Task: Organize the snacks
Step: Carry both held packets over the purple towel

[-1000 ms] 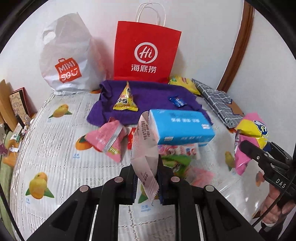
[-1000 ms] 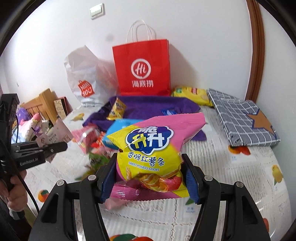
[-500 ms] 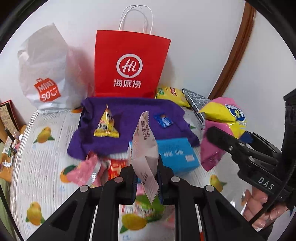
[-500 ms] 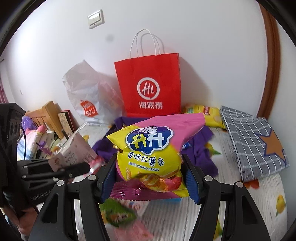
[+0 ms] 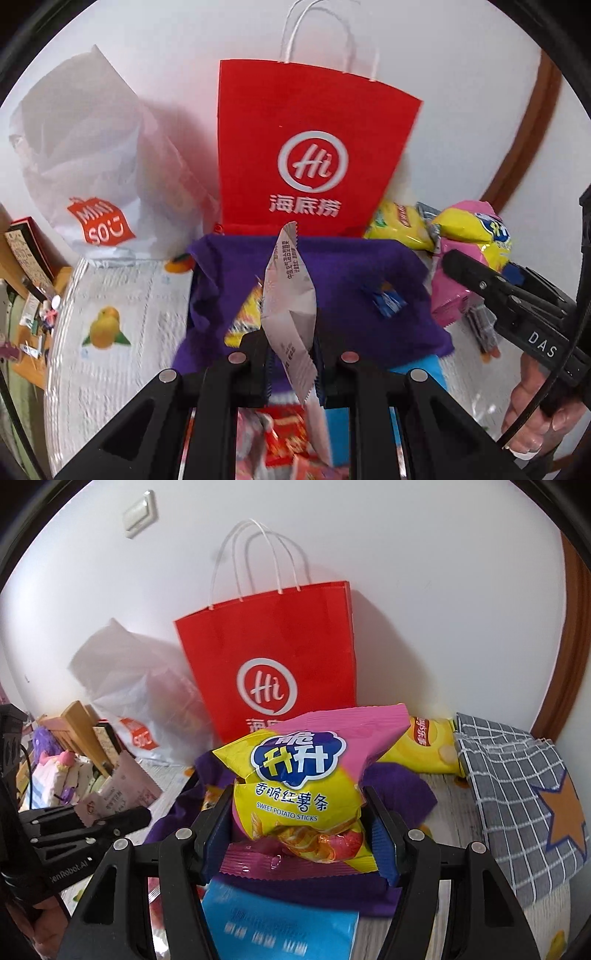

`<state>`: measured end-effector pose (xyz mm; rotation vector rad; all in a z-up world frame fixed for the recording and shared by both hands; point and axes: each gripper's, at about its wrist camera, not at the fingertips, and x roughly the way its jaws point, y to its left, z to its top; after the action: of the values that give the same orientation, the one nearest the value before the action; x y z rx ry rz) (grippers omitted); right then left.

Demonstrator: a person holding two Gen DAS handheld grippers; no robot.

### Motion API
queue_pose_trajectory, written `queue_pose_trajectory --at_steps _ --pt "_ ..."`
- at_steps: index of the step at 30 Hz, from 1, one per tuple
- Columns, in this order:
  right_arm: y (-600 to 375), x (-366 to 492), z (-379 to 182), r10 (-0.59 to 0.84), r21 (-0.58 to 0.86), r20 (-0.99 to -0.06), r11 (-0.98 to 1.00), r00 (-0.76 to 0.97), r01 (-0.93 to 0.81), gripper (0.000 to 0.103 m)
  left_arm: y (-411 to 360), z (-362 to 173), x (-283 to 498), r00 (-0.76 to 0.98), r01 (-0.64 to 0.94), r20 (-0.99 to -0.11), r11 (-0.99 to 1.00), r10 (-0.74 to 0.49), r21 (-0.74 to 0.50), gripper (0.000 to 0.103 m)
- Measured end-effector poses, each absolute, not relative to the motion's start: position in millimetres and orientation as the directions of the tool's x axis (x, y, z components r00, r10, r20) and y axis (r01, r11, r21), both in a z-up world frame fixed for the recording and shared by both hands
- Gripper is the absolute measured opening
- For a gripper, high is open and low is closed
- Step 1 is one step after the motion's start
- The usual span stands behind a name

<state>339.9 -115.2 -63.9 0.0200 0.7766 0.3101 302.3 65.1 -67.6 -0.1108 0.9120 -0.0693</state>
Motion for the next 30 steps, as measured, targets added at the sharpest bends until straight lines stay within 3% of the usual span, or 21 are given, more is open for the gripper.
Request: queue_pose_trajectory --at_steps 11,30 --pt "-126 369 -102 0.204 0.058 -0.754 0.968 0.624 -0.246 0.065 91 -105 346 0.527 -0.034 -0.847 0.994 -0.068 -0.101 0.016" --pt "-112 390 -164 0.166 0.022 -0.862 0.956 0.48 -0.291 0.065 109 -131 355 0.464 -0.102 -0.886 0.992 -0.024 -0.08 0.016"
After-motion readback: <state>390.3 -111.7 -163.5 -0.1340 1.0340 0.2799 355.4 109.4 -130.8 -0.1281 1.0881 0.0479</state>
